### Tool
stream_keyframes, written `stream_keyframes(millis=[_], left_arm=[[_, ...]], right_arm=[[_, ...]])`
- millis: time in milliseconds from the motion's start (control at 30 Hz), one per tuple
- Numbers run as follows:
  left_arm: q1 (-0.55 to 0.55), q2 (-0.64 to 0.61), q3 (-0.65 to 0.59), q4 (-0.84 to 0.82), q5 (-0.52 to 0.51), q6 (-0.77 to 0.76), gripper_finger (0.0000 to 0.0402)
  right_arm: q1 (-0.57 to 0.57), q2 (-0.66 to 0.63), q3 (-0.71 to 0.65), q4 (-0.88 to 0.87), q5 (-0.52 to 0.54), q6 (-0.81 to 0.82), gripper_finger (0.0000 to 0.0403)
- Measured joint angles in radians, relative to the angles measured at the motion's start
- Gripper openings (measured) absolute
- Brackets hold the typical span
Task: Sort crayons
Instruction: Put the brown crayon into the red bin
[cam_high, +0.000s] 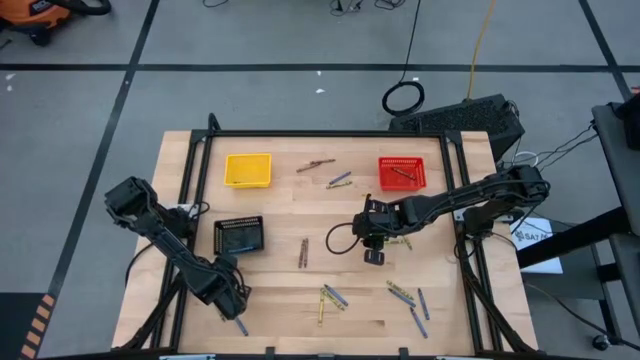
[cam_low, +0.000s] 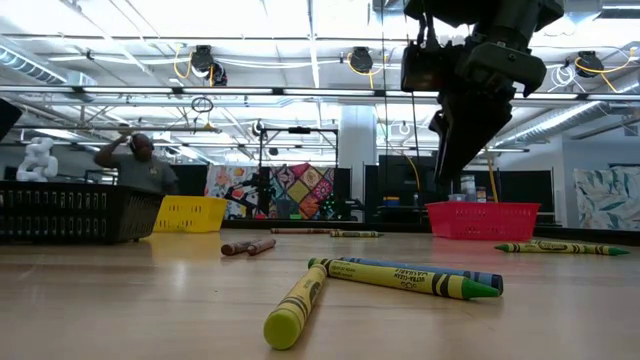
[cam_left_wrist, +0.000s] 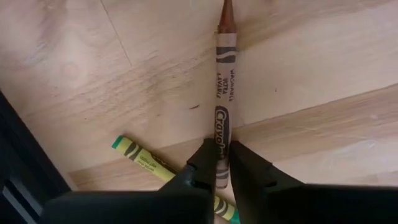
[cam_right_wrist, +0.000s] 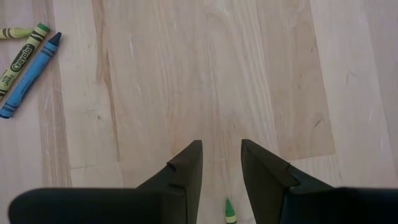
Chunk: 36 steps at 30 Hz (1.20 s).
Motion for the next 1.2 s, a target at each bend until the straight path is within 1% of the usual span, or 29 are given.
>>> stream_keyframes(millis=[33, 100, 200, 300, 467, 700, 900, 1067, 1200], left_arm=[[0.000, 0.000, 0.000, 0.001, 0.000, 0.000, 0.0016], [0.000, 0.000, 0.000, 0.002, 0.002, 0.000, 0.0008], [0.000, 0.000, 0.000, 0.003, 0.003, 0.001, 0.0009], [0.000, 0.001, 0.004, 0.001, 0.003, 0.036, 0.0005], [0.000, 0.006, 0.038, -0.024, -0.002, 0.093, 0.0003], [0.000, 0.005, 0.091, -0.056, -0.013, 0.130, 0.0002], [-0.001, -0.018, 0.119, -0.055, -0.053, 0.157, 0.0002], [0.000, -0.079, 0.121, -0.056, -0.084, 0.178, 0.0002], [0.000, -0.145, 0.121, -0.053, -0.169, 0.204, 0.0002]], right_arm=[[0.000, 0.000, 0.000, 0.003, 0.000, 0.000, 0.0098], [0.000, 0.000, 0.000, 0.003, 0.000, -0.004, 0.0098], [0.000, 0.000, 0.000, 0.003, 0.000, -0.016, 0.0098], [0.000, 0.000, 0.000, 0.003, 0.000, -0.019, 0.0098], [0.000, 0.000, 0.000, 0.008, 0.000, -0.019, 0.0098], [0.000, 0.000, 0.000, 0.027, 0.000, -0.020, 0.0098], [0.000, 0.000, 0.000, 0.027, 0.000, -0.023, 0.0098], [0.000, 0.000, 0.000, 0.063, -0.004, -0.050, 0.0098], [0.000, 0.000, 0.000, 0.119, -0.007, -0.088, 0.0098]])
